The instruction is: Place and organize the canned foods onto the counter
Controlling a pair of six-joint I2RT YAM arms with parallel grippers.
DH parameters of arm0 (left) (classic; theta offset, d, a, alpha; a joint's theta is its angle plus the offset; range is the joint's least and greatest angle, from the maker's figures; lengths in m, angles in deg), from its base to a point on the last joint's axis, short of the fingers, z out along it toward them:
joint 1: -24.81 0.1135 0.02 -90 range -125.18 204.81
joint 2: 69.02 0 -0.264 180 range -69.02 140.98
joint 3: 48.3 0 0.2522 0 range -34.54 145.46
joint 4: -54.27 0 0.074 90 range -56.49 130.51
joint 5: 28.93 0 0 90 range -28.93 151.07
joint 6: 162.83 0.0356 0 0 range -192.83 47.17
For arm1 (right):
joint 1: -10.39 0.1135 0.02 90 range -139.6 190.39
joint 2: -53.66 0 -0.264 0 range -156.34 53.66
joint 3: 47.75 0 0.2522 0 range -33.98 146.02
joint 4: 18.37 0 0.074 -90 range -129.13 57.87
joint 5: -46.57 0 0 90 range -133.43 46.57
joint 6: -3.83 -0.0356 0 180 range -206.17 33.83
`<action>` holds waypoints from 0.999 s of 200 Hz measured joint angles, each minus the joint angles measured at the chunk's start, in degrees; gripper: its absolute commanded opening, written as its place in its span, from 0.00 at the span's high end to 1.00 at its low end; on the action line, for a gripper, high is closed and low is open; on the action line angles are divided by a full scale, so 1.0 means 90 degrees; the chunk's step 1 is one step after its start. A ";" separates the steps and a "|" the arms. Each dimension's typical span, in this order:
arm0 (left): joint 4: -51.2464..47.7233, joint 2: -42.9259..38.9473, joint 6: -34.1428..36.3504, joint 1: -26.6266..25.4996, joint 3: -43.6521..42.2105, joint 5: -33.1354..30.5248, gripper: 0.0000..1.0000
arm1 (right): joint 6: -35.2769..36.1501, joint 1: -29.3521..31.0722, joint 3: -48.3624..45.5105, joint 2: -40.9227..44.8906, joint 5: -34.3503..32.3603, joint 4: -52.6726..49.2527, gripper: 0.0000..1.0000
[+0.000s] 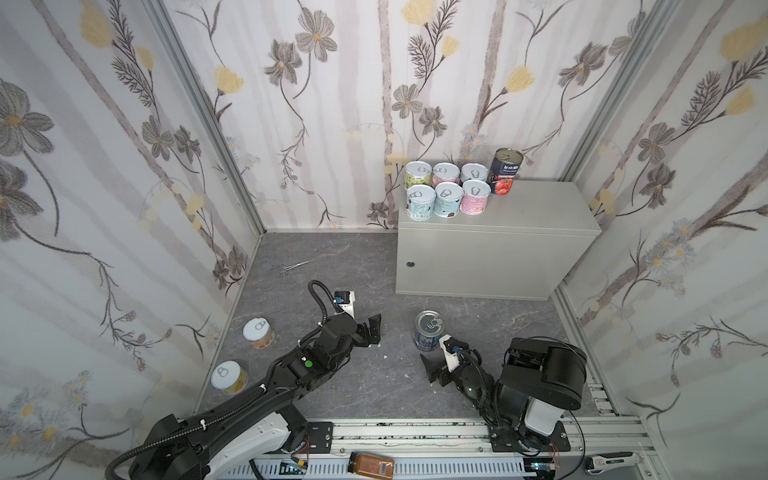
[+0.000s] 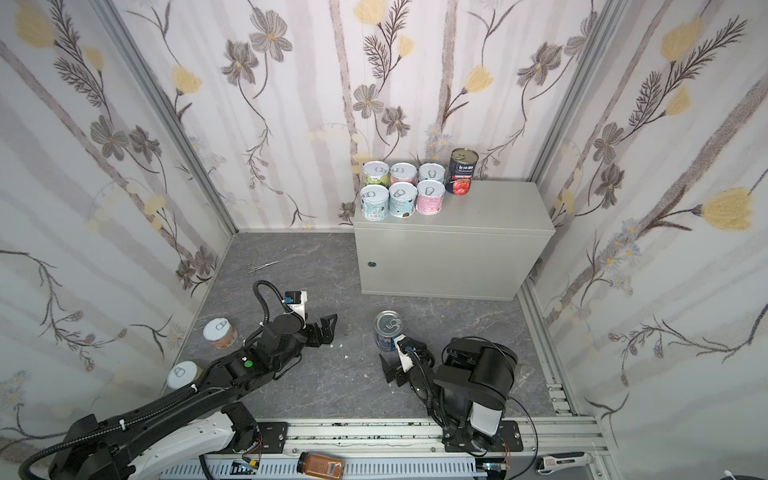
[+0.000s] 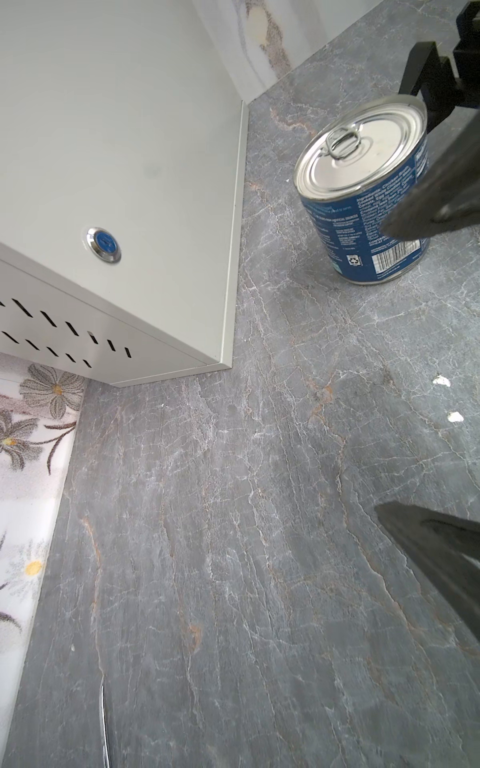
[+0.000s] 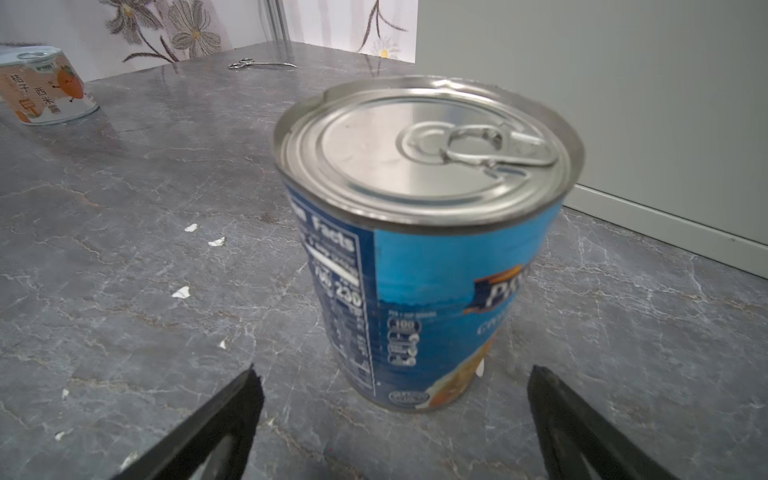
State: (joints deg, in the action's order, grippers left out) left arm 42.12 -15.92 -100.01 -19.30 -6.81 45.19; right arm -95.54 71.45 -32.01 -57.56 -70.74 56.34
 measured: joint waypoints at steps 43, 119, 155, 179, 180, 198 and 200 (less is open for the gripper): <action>0.0032 0.0165 0.0000 0.0039 -0.0022 0.0005 0.00 | -0.0146 -0.0505 0.0136 -0.0240 0.0338 0.0282 0.00; 0.0192 0.0352 0.0051 0.0092 -0.0022 0.0012 0.00 | -0.0104 -0.1059 0.0984 -0.0495 0.1372 0.0304 0.00; 0.0231 0.0488 0.0075 0.0117 -0.0007 0.0022 0.00 | -0.0095 -0.1409 0.1316 -0.0680 0.1836 0.0342 0.00; 0.0248 0.0651 0.0100 0.0121 0.0053 0.0063 0.00 | -0.0095 -0.1523 0.1523 -0.0906 0.1994 0.0423 0.01; 0.0248 0.0656 0.0102 0.0121 0.0056 0.0063 0.00 | -0.0095 -0.1525 0.1530 -0.0913 0.2001 0.0423 0.01; 0.0279 0.0770 0.0141 0.0121 0.0107 0.0087 0.00 | -0.0070 -0.1523 0.1649 -0.1103 0.2120 0.0425 0.01; 0.0279 0.0780 0.0138 0.0121 0.0112 0.0090 0.00 | -0.0073 -0.1523 0.1656 -0.1120 0.2125 0.0423 0.02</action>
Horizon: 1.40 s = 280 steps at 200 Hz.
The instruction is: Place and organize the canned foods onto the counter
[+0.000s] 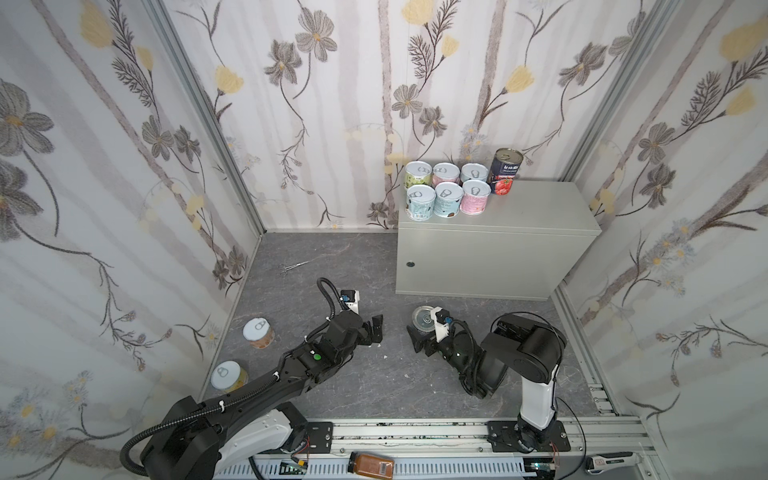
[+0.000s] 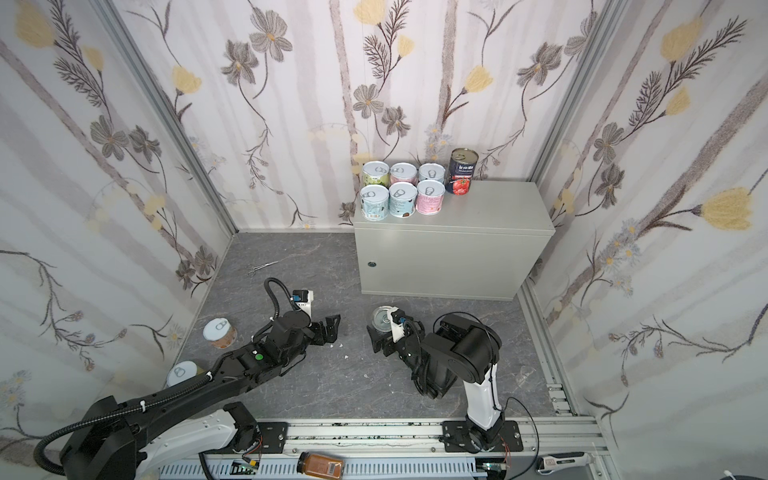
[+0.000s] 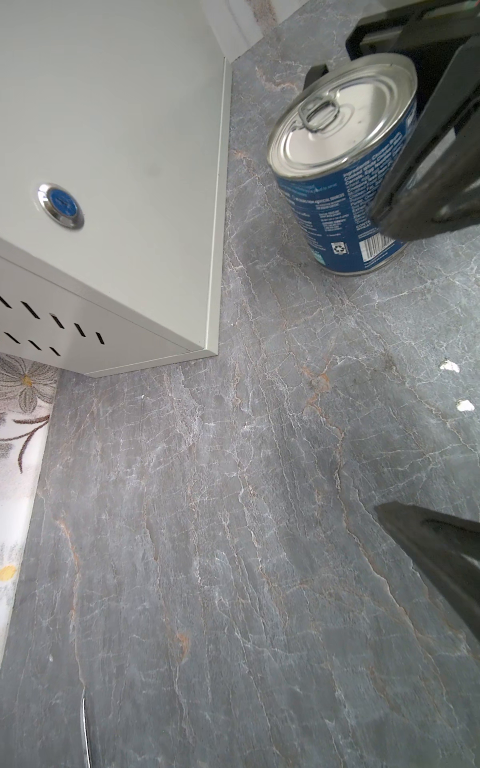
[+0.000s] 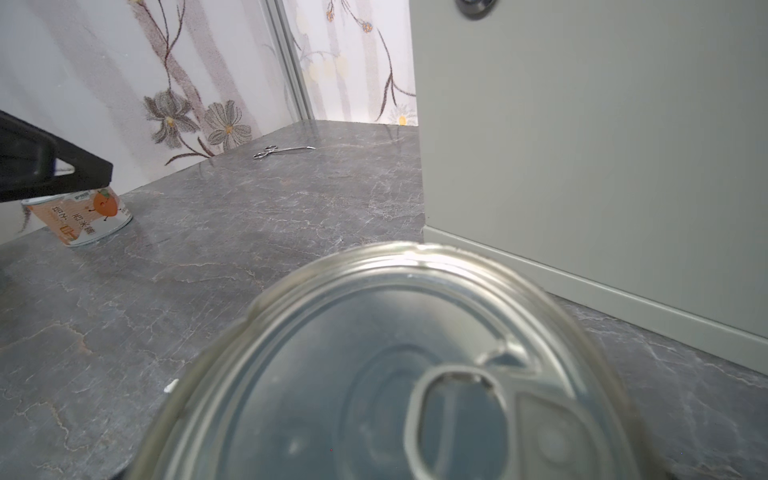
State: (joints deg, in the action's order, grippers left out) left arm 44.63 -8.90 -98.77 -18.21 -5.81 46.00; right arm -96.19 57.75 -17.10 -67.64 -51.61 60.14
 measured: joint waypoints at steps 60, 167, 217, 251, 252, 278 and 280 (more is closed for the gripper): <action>0.0046 0.0219 0.0005 0.0007 0.0068 0.0036 0.00 | -0.0034 -0.0304 0.0131 -0.0330 0.0386 0.0002 0.09; 0.0095 0.0134 -0.0002 0.0012 0.0032 0.0087 0.00 | 0.0005 -0.0418 0.0284 -0.0517 0.0546 0.0046 0.27; 0.0141 -0.0180 -0.0002 0.0012 -0.0029 0.0109 0.00 | -0.0185 -0.0398 0.0024 0.0119 0.0585 -0.0483 0.45; 0.0134 -0.0342 -0.0002 0.0012 -0.0029 0.0175 0.00 | -0.0153 -0.0270 -0.0129 0.1005 0.0423 -0.1263 0.46; 0.0134 -0.0345 -0.0002 0.0012 -0.0029 0.0177 0.00 | -0.0148 -0.0257 -0.0136 0.1049 0.0408 -0.1294 0.46; 0.0124 -0.0527 -0.0002 0.0012 -0.0029 0.0197 0.00 | 0.0002 0.0005 -0.0148 0.1967 0.0158 -0.2047 0.45; 0.0121 -0.0537 -0.0002 0.0012 -0.0029 0.0197 0.00 | 0.0015 0.0034 -0.0136 0.2045 0.0124 -0.2135 0.45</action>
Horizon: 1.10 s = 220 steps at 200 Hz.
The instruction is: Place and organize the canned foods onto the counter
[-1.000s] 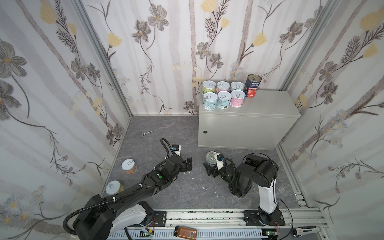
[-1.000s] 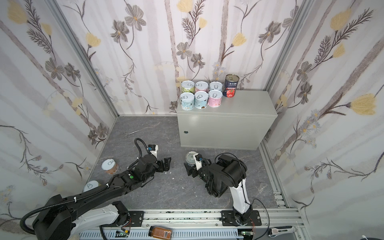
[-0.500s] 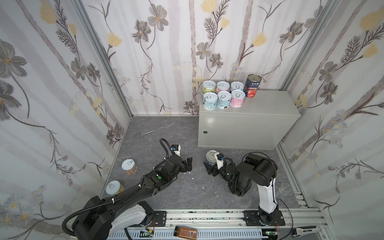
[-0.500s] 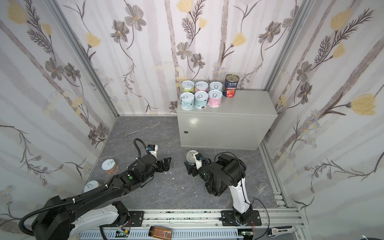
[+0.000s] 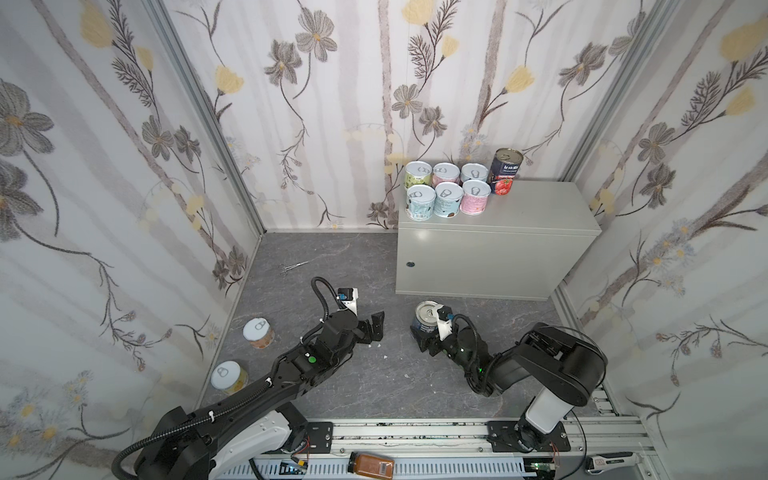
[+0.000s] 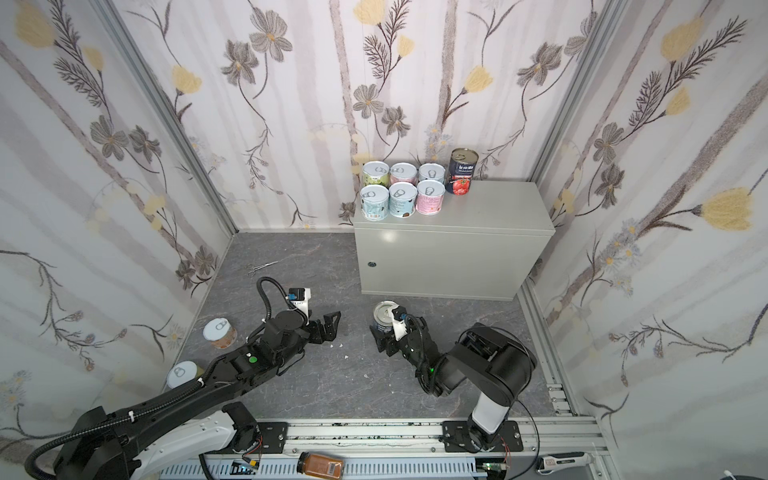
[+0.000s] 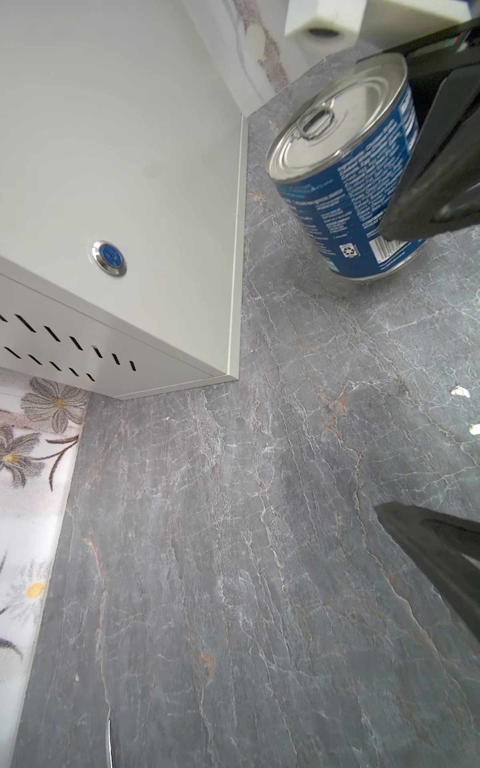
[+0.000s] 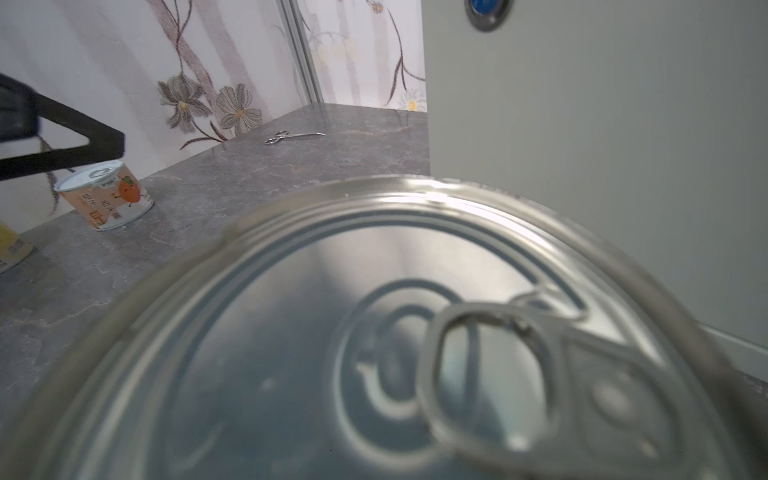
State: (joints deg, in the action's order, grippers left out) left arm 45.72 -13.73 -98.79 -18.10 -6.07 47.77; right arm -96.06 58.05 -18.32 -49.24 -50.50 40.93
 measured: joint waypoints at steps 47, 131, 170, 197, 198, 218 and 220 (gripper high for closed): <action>-0.0214 -0.0376 -0.0007 0.0000 0.0041 0.0002 0.00 | 0.0036 0.0228 0.0724 0.1899 -0.0102 -0.2557 0.44; -0.0950 -0.0833 0.0046 0.0002 0.0848 0.0002 0.00 | -0.0231 0.0284 0.1683 0.4833 -0.0559 -0.6533 0.47; -0.1370 -0.0563 0.0284 0.0000 0.1625 -0.0002 0.00 | -0.0335 0.0148 0.2305 0.5693 -0.0763 -0.8174 0.47; -0.1557 -0.0345 0.0539 0.0015 0.2157 -0.0027 0.00 | -0.0345 -0.0117 0.2963 0.5938 -0.0811 -0.9085 0.46; -0.1559 -0.0335 0.0551 0.0015 0.2171 -0.0027 0.00 | -0.0342 -0.0141 0.3011 0.5940 -0.0804 -0.9141 0.46; -0.1632 -0.0090 0.0716 0.0078 0.2567 -0.0017 0.00 | -0.0316 -0.0452 0.3604 0.5943 -0.0821 -0.9578 0.46; -0.1639 -0.0061 0.0726 0.0090 0.2606 -0.0015 0.00 | -0.0313 -0.0486 0.3662 0.5940 -0.0823 -0.9610 0.46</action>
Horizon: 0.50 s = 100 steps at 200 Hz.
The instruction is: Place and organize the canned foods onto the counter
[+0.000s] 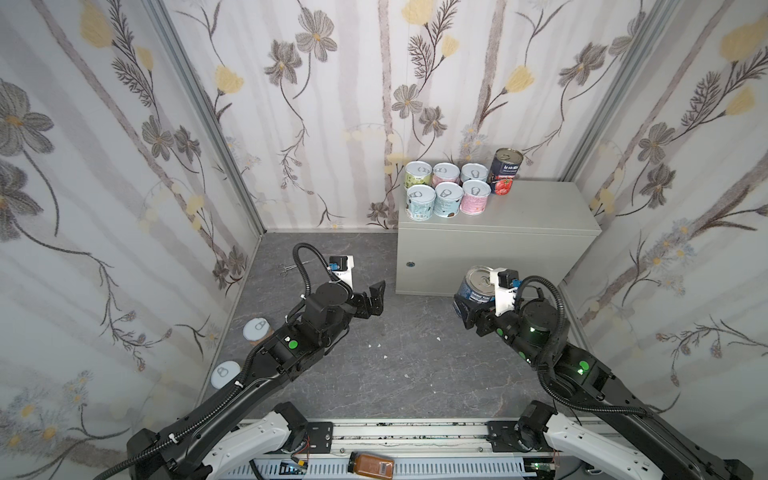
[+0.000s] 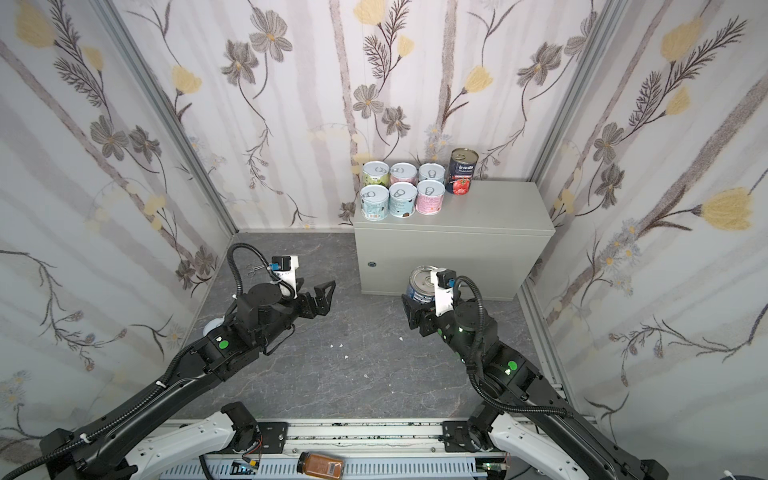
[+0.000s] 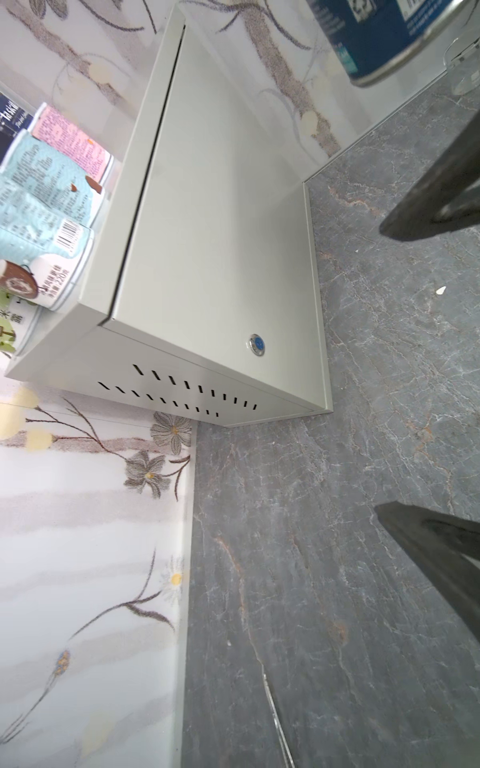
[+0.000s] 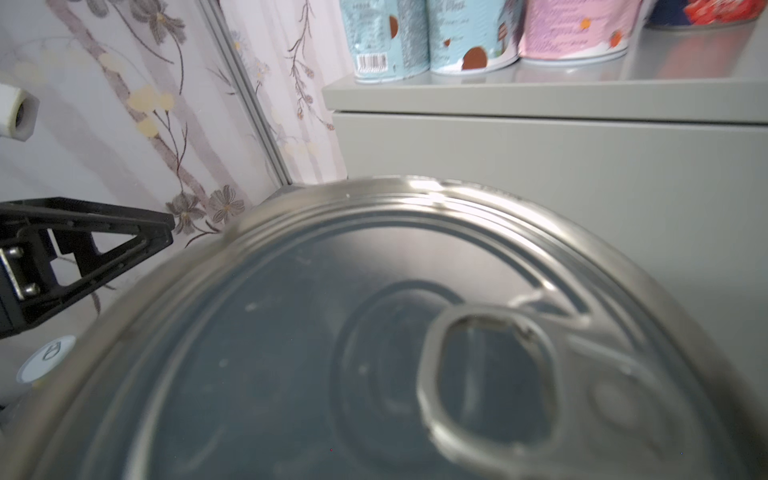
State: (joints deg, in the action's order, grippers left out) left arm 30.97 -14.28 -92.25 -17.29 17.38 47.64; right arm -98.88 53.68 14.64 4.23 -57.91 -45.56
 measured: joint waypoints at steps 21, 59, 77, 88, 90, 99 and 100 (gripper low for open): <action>-0.0070 0.0279 0.0097 0.0168 0.0352 0.0114 0.00 | 0.0095 -0.0330 0.0588 -0.0117 -0.0046 -0.0291 0.46; -0.0194 0.0721 0.0187 0.0503 0.0911 0.0379 0.00 | 0.0270 -0.1037 0.1545 -0.0622 0.0265 -0.0758 0.46; -0.0206 0.0918 0.0219 0.0653 0.1178 0.0520 0.00 | 0.0323 -0.1379 0.1960 -0.0850 0.0444 -0.0925 0.47; -0.0206 0.1044 0.0289 0.0736 0.1355 0.0578 0.00 | 0.0330 -0.1603 0.2222 -0.1001 0.0573 -0.1039 0.47; -0.0206 0.1061 0.0299 0.0746 0.1377 0.0597 0.00 | 0.0330 -0.1644 0.2268 -0.1027 0.0595 -0.1049 0.47; -0.0204 0.1166 0.0308 0.0809 0.1518 0.0697 0.00 | 0.0335 -0.1821 0.2460 -0.1156 0.0721 -0.1073 0.47; -0.0204 0.1180 0.0308 0.0818 0.1537 0.0702 0.00 | 0.0335 -0.1834 0.2475 -0.1166 0.0731 -0.1076 0.47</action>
State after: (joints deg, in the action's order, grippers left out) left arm 29.13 -3.65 -89.48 -9.93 31.22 53.96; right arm -95.86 37.18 36.91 -6.26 -51.33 -55.24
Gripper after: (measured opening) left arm 0.998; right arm 0.838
